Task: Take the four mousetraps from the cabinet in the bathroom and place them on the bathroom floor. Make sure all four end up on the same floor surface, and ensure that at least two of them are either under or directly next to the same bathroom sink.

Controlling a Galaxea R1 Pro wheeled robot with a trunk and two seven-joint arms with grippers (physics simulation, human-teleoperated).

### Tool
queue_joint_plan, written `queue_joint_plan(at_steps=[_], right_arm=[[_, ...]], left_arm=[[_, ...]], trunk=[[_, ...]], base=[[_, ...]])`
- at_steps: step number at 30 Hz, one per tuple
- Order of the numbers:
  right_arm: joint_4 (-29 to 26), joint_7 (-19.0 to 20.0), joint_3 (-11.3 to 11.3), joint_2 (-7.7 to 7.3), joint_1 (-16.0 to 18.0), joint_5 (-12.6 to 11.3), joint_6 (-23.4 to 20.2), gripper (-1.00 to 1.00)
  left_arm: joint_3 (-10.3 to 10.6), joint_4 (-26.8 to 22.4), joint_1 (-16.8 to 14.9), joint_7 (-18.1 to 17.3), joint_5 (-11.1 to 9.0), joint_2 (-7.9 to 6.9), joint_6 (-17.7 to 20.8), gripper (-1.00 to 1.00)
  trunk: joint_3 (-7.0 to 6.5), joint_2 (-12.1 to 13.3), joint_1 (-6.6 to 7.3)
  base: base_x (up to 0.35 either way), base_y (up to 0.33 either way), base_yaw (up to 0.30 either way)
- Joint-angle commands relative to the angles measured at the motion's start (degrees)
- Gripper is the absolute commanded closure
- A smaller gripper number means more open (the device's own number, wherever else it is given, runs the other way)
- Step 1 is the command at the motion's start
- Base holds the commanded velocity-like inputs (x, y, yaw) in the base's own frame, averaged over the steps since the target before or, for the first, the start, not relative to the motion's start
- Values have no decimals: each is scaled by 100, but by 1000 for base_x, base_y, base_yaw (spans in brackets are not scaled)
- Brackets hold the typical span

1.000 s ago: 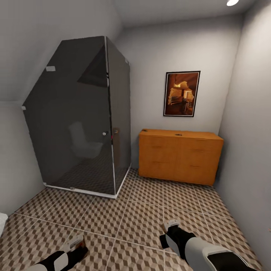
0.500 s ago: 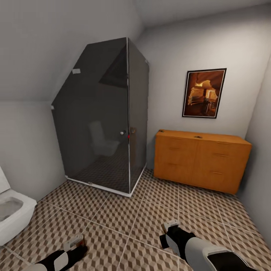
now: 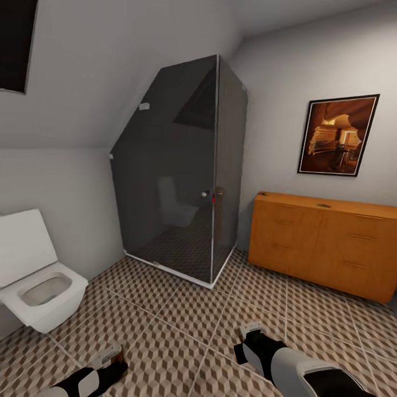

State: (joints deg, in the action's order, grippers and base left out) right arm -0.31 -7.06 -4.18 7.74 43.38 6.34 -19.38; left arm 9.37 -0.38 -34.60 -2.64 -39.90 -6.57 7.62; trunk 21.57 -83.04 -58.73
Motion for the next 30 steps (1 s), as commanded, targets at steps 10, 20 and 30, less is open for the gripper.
queue_joint_plan(at_steps=[10,20,30], right_arm=[[83,12,-39,7,4,42,-32,100],[101,4,-39,9,4,51,-24,100],[102,4,-39,9,4,52,11,100]], left_arm=[[47,18,3,0,-54,-2,16,100],[47,20,62,8,-85,-35,3,100],[47,13,62,9,-79,-37,3,100]], trunk=[[7,-4,0],[7,-4,0],[7,-4,0]], base=[[0,0,300],[0,0,300],[0,0,300]])
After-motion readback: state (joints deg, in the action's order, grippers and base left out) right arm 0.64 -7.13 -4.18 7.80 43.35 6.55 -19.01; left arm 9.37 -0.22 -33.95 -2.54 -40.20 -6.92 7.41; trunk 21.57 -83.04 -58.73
